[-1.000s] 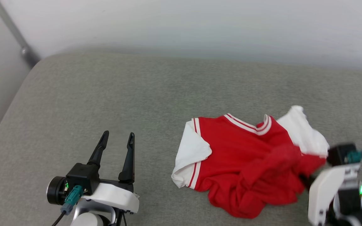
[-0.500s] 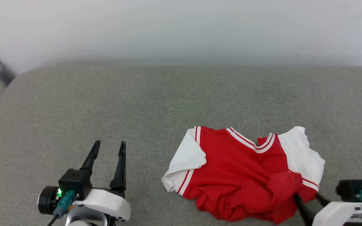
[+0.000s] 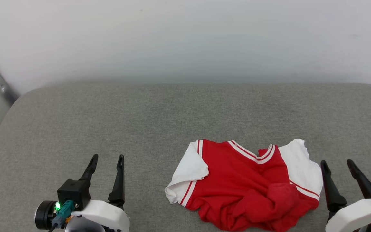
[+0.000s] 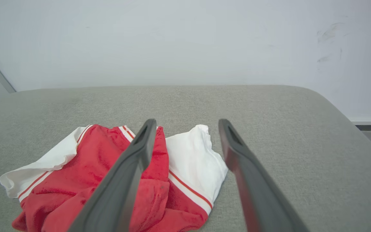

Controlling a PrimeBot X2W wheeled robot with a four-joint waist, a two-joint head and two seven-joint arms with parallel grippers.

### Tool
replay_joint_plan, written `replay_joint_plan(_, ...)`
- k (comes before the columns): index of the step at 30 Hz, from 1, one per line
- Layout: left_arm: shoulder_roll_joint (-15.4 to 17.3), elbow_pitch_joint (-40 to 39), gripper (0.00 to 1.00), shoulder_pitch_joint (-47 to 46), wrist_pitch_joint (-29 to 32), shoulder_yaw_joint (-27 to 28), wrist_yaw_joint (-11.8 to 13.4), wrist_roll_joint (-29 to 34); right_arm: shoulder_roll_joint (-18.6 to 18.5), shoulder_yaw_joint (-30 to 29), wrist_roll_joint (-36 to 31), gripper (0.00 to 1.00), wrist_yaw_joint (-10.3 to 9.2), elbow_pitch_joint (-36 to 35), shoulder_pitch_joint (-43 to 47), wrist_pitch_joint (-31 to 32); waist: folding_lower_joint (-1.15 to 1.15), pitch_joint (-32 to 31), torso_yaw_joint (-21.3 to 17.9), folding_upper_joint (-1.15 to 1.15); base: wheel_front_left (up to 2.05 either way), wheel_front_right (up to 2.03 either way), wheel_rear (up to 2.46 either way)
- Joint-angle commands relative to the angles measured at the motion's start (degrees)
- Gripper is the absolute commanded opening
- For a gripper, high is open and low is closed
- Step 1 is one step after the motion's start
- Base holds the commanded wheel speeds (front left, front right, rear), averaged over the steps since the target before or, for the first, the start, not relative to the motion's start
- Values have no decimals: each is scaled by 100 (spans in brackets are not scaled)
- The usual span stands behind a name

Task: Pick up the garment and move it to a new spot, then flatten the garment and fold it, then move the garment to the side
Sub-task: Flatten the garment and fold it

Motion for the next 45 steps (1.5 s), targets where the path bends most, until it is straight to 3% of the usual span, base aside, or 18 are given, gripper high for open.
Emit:
replay_joint_plan(1,19,17,100,95,57,-20,4,-15,-7,78,-25,100,-4,-36,-50,-121,0,-38,-36,0,0,0,0)
replay_joint_plan(7,47,116,100,-97,434,-147,-138,-141,59,454,-101,100,-4,-155,-102,-352,0,-24,-205,0,0,0,0)
replay_joint_plan(13,93,331,100,-530,1145,-403,-497,-343,110,716,-148,100,-4,-302,-165,-408,0,89,-433,0,0,0,0)
replay_joint_plan(19,281,721,100,-1362,2550,-676,-1047,-714,144,914,-127,100,-4,-477,-376,-426,0,457,-743,0,0,0,0)
replay_joint_plan(24,453,1001,100,-1980,3768,-850,-1331,-1123,156,1023,-127,100,-4,-532,-528,-462,0,884,-969,0,0,0,0)
replay_joint_plan(36,735,1540,100,-2724,5567,-1564,-1529,-1562,171,1000,-7,100,-4,-299,-883,-682,0,1675,-1309,0,0,0,0)
replay_joint_plan(37,727,1597,49,-2700,5683,-1627,-1533,-1609,171,992,7,100,-4,-282,-909,-702,0,1701,-1324,0,0,0,0)
replay_joint_plan(38,740,1629,29,-2679,5753,-1691,-1538,-1600,170,995,21,100,-4,-253,-931,-725,0,1714,-1338,0,0,0,0)
replay_joint_plan(39,726,1650,0,-2641,5785,-1725,-1542,-1639,170,993,26,100,-4,-234,-934,-741,0,1725,-1351,0,0,0,0)
replay_joint_plan(45,647,1621,0,-2515,5459,-1660,-1509,-1711,171,827,106,100,-4,-141,-937,-749,0,1693,-1298,0,0,0,0)
